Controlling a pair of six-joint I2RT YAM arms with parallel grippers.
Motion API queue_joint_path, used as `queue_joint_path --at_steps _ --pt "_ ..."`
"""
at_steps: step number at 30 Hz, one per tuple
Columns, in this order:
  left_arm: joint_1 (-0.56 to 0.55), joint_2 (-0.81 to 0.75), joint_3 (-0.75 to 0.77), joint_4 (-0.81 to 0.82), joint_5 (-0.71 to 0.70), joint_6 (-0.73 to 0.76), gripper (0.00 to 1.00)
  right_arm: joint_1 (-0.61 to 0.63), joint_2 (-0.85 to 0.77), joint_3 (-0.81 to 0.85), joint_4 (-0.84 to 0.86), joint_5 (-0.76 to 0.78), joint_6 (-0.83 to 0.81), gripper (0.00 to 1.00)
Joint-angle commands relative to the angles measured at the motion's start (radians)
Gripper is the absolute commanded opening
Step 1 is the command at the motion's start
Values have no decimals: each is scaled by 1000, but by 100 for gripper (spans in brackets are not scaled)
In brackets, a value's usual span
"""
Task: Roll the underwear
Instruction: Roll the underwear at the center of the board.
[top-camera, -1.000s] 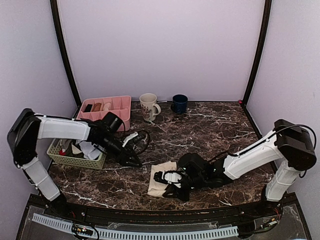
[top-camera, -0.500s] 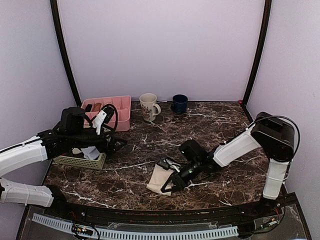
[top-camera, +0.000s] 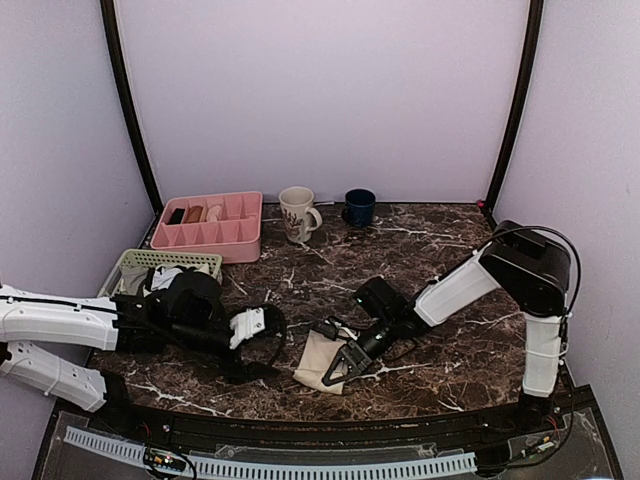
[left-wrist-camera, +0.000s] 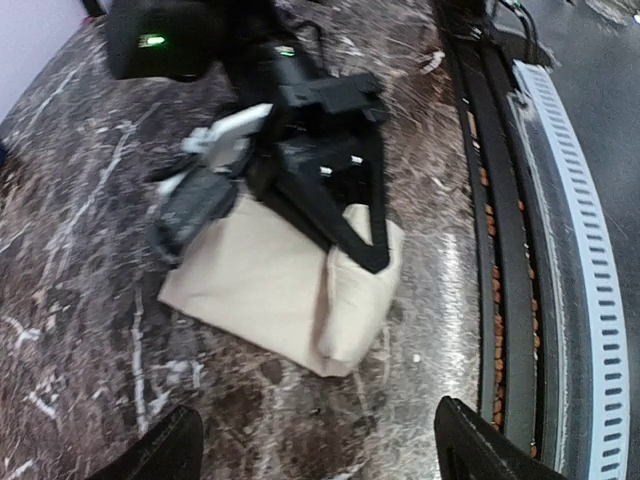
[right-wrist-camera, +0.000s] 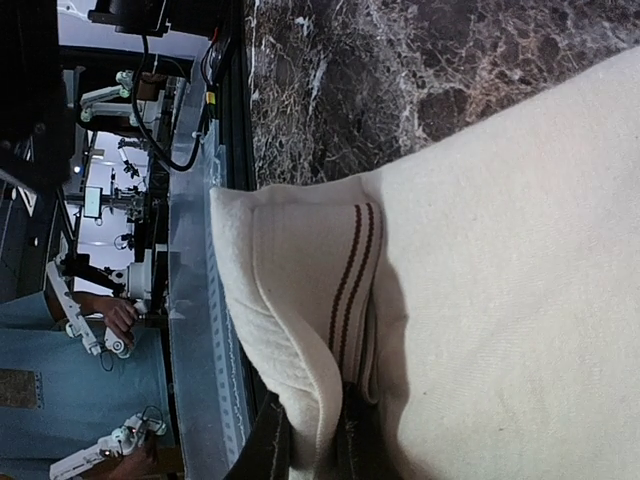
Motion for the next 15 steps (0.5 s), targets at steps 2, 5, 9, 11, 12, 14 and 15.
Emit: queue_joint_path --at_steps 2,5,9,11,12,14,15 --pt "-118 121 -1 135 -45 176 78 -8 64 5 -172 57 -34 0" --pt "-158 221 47 149 -50 255 69 -14 81 24 -195 56 -46 0" --pt "-176 323 106 164 -46 311 64 -21 96 48 -232 62 -75 0" --pt "-181 356 122 185 -49 325 63 -24 100 54 -243 64 -83 0" --pt "-181 374 129 195 -48 331 63 -26 103 58 -250 64 -89 0" --pt "-181 411 150 199 -50 343 60 -30 106 67 -263 68 -98 0" --pt "-181 433 160 194 -52 347 58 -31 106 69 -267 70 -103 0"
